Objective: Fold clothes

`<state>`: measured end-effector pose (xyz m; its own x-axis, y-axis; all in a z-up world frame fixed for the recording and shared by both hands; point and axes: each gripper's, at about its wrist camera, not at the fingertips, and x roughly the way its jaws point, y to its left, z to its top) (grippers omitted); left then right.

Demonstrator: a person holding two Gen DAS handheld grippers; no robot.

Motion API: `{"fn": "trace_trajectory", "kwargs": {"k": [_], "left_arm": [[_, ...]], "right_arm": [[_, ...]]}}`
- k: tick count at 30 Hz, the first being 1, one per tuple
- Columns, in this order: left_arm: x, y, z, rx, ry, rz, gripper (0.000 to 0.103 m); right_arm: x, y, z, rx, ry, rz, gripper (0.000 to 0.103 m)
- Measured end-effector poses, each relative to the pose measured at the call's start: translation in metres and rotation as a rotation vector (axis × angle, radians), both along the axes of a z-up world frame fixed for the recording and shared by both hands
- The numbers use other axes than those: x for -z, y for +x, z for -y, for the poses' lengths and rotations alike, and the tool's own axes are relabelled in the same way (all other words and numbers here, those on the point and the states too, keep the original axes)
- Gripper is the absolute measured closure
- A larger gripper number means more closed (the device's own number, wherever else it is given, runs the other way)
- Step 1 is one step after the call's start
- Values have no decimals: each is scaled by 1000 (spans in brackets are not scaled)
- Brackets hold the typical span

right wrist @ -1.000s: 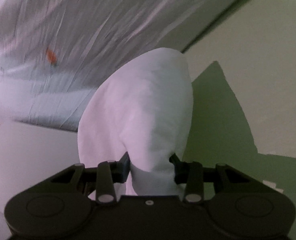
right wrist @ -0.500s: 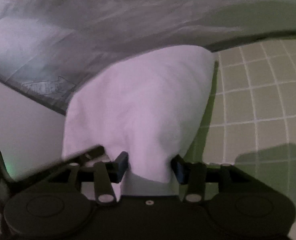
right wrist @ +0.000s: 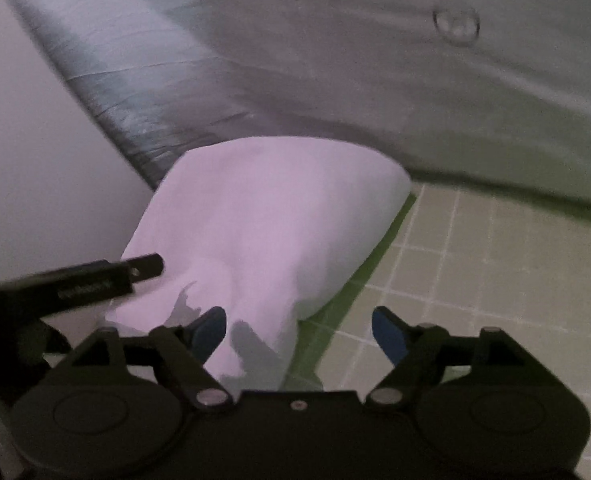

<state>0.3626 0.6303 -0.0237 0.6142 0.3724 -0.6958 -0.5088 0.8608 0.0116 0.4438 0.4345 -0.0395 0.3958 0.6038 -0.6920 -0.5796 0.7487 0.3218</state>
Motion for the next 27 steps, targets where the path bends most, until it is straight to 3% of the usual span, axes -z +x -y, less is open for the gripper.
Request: {"fn": "trace_trajectory", "kwargs": {"k": [3, 10, 13, 20, 27], "left_arm": [[-18, -23, 32, -27, 37, 19, 16], [-62, -91, 110, -71, -9, 142, 1], [-76, -120, 143, -116, 22, 197, 0], [-95, -184, 216, -138, 83, 175, 0], [-88, -242, 269, -173, 38, 163, 0]], "right_arm": [[-18, -22, 25, -12, 29, 53, 3], [-56, -80, 90, -17, 61, 186, 0], [-66, -106, 119, -6, 52, 255, 0], [-89, -170, 183, 18, 44, 338, 0], [-95, -226, 226, -10, -35, 413, 0]]}}
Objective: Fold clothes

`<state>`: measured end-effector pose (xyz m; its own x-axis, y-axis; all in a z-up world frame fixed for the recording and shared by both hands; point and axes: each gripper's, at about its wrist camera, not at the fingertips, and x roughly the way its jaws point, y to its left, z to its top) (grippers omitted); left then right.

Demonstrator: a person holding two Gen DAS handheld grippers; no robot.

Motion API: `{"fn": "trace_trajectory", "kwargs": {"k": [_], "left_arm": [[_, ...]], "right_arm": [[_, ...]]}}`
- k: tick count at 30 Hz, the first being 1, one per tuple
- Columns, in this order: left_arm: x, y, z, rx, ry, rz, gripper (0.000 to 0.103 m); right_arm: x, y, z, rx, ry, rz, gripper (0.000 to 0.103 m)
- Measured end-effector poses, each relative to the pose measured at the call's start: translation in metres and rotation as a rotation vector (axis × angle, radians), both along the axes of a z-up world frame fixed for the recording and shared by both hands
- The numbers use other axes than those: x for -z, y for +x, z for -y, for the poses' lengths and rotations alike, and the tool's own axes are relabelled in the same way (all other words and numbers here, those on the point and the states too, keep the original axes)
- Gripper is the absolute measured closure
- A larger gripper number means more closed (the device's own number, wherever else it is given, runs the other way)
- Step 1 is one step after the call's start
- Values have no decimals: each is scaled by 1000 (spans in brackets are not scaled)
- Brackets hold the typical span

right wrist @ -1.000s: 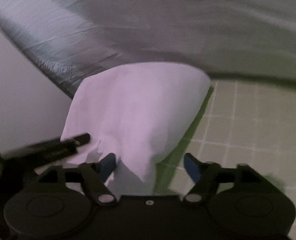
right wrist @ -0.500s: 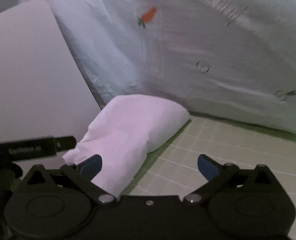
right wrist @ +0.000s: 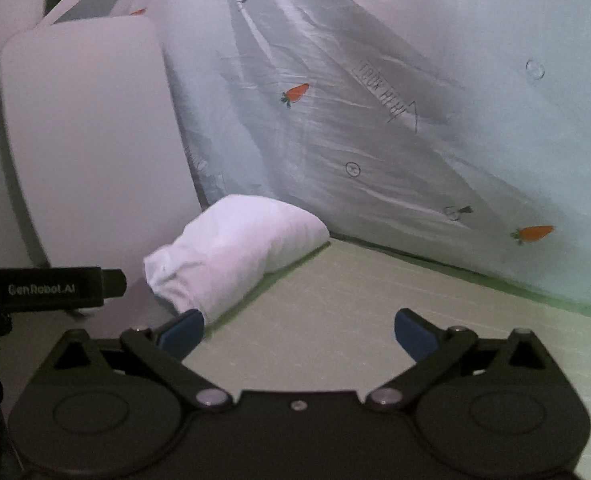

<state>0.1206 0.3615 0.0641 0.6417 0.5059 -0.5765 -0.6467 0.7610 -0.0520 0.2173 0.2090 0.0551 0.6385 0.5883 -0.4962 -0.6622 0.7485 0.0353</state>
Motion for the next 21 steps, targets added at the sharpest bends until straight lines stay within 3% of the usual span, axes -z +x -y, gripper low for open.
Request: {"fn": "trace_trajectory", "kwargs": {"k": [8, 21], "left_arm": [[13, -34, 33, -19, -12, -39, 0], [18, -36, 48, 19, -8, -70, 0]], "right_arm": [[16, -45, 37, -25, -49, -26, 0], [28, -68, 56, 1, -85, -50, 0]]}}
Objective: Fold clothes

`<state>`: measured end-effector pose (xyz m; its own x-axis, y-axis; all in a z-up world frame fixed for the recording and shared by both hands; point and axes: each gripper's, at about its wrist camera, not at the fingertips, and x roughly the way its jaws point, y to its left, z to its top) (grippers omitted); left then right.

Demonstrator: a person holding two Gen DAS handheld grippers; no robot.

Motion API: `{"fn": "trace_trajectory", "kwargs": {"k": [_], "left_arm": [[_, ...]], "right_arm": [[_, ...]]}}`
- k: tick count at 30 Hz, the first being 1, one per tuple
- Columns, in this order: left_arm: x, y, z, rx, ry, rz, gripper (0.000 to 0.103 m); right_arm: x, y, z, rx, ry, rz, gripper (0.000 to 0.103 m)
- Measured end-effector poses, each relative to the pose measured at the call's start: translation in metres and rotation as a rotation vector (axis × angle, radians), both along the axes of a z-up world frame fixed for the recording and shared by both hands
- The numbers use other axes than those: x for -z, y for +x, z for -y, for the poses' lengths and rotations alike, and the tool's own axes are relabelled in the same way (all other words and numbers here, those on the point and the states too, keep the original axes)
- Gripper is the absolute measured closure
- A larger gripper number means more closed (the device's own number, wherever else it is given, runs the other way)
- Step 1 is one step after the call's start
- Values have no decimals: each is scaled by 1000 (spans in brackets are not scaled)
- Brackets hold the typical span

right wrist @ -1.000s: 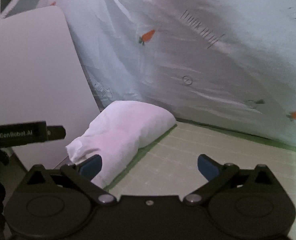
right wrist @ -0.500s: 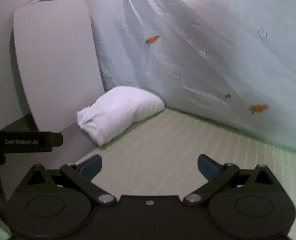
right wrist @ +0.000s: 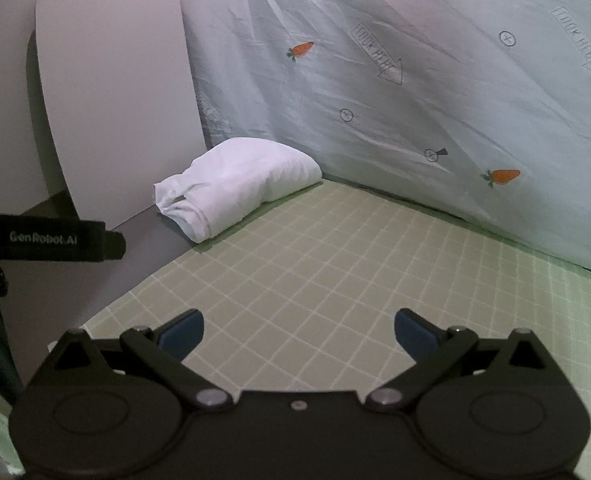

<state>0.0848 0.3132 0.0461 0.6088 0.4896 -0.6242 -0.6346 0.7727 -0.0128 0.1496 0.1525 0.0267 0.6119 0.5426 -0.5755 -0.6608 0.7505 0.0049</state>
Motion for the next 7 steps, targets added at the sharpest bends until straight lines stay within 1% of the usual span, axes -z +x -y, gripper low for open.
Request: {"fn": "trace_trajectory", "kwargs": {"k": [4, 7], "left_arm": [[-1, 1, 2, 2, 21, -2, 0], [-2, 0, 1, 4, 15, 5, 0]], "right_arm": [[0, 0, 1, 8, 3, -6, 0], [1, -1, 1, 9, 5, -9, 0]]}}
